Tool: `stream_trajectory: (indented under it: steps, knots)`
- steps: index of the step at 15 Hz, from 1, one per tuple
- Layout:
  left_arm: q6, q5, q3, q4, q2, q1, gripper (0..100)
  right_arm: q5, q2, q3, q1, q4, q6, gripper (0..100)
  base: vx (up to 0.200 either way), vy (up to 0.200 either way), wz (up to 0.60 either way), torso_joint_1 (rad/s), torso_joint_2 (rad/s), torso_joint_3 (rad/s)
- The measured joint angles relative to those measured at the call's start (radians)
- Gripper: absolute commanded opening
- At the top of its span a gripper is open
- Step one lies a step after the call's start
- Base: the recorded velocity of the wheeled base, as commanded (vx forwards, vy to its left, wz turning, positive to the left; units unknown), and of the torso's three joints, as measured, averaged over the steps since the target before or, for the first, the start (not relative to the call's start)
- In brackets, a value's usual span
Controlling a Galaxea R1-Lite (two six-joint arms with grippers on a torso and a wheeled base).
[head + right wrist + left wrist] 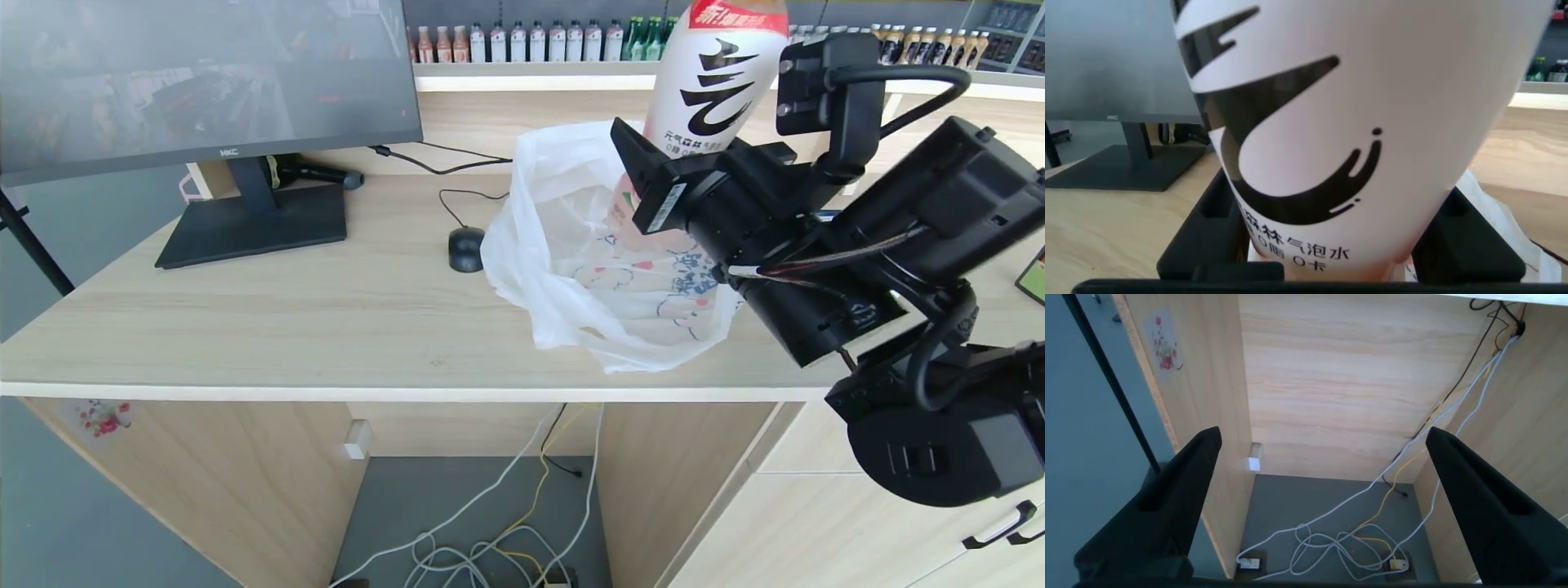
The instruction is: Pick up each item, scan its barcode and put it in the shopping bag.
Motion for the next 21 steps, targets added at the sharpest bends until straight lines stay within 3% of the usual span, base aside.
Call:
stream_trajectory:
  steps: [6,21]
  knots:
    - [0.000,0.000,0.000,0.000,0.000,0.000,100,0.007,-0.008,-0.177,0.009,0.323,-0.020,0,0.000,0.000,0.00,0.000,0.00,0.000]
    - [0.000,0.000,0.000,0.000,0.000,0.000,100,0.037,0.225,-0.436,-0.081,0.416,0.084,0,0.000,0.000,0.00,0.000,0.00,0.000]
